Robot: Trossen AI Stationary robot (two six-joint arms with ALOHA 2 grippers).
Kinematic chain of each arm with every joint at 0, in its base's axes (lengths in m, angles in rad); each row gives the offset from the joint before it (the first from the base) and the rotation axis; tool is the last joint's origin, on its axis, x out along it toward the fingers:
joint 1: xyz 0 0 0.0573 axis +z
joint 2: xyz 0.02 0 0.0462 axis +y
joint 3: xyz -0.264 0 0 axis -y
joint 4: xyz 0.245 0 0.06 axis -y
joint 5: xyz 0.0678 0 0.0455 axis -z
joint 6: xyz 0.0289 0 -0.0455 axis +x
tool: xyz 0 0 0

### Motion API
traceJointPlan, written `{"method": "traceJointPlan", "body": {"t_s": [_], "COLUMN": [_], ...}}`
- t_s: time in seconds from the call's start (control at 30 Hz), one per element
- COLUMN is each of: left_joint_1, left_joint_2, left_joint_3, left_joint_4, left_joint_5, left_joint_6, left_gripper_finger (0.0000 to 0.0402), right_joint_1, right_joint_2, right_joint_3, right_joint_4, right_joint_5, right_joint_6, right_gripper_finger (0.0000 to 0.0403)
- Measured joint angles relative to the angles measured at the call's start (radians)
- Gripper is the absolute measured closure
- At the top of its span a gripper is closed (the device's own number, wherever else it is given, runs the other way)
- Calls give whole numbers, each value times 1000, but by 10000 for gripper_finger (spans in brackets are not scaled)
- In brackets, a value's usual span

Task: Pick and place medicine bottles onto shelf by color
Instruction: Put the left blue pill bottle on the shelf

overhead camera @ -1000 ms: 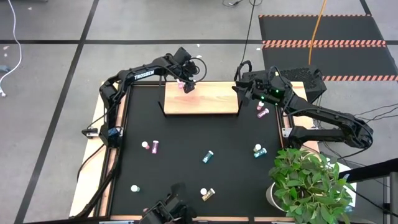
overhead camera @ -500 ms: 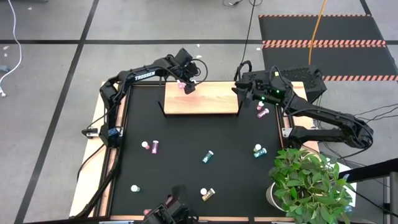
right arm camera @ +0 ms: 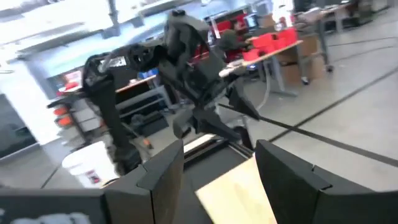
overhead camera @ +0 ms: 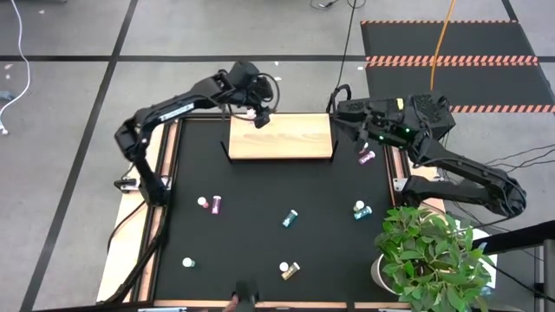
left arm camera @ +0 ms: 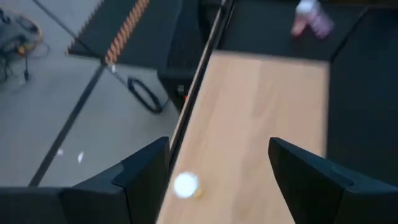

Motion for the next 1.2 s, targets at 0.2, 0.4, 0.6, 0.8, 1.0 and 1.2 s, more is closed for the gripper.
{"method": "traceJointPlan", "body": {"t_s": [0.2,0.4,0.6,0.8,1.0,1.2], "left_joint_1": [-174,-415,-592,-672,-674,-666], "left_joint_2": [-120,-124,-20,122,233,345], "left_joint_3": [0,0,0,0,0,0], "left_joint_4": [-67,-88,-85,-26,-10,24], "left_joint_5": [-135,-243,-356,-276,-198,-113], "left_joint_6": [-130,-478,-847,-975,-949,-979], "left_gripper_finger": [126,126,126,126,126,126], "right_joint_1": [70,231,347,431,562,692], "right_joint_2": [-2,31,74,110,124,132], "right_joint_3": [0,0,0,0,1,1], "right_joint_4": [-12,-103,-135,-214,-203,-213], "right_joint_5": [-80,-79,21,84,143,370], "right_joint_6": [3,-26,83,260,426,639], "right_gripper_finger": [209,209,209,209,209,209]}}
